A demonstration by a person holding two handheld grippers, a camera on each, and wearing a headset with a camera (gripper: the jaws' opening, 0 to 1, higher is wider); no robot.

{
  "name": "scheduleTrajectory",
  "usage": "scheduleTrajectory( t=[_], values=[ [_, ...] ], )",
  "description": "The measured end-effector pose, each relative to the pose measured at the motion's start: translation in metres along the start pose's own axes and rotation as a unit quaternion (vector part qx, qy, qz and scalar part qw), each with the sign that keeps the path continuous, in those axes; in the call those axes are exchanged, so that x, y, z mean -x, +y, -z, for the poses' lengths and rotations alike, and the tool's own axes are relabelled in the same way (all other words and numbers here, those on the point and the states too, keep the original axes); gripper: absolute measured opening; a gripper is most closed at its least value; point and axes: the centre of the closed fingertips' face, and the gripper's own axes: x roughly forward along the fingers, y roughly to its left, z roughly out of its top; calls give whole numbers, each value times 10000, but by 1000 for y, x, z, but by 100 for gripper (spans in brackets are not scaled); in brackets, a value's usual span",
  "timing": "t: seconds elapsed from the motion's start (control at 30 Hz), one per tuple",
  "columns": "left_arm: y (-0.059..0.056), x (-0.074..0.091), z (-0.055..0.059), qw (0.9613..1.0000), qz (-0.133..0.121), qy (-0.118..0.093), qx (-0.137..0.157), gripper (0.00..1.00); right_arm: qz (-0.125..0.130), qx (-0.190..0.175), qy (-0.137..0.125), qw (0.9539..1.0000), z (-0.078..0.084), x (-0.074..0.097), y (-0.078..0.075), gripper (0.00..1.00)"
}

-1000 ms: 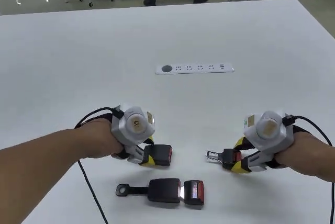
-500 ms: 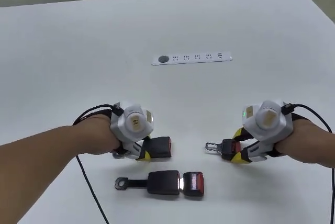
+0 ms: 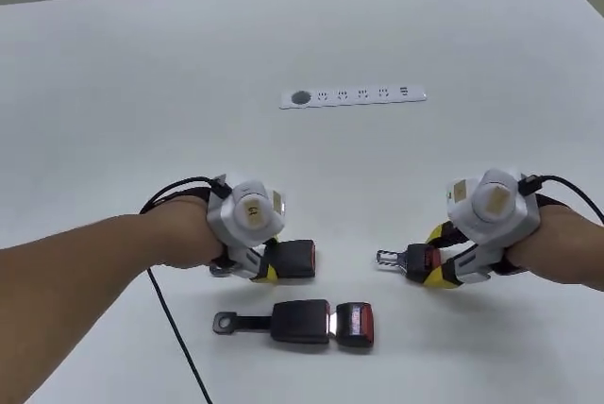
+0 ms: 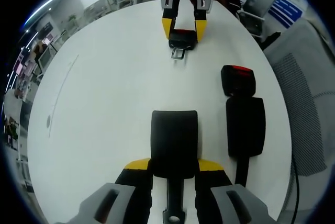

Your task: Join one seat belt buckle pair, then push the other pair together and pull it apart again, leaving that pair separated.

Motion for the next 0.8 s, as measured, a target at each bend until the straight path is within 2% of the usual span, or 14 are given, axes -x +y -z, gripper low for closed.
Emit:
scheduleTrajectory(
  t=[0.2,0.3,0.8],
  values=[
    [0,0,0,10000,-5,-38,-78,31,41,-41,31,10000,-1,-1,-1,31],
    [0,-1,0,9999,-8,-35,-113,31,81,-24,11,10000,-7,-3,0,31],
    [-3,-1,-1,9999,-22,84,-125,30,29,237,-114,9997,-53,-31,16,31]
  ],
)
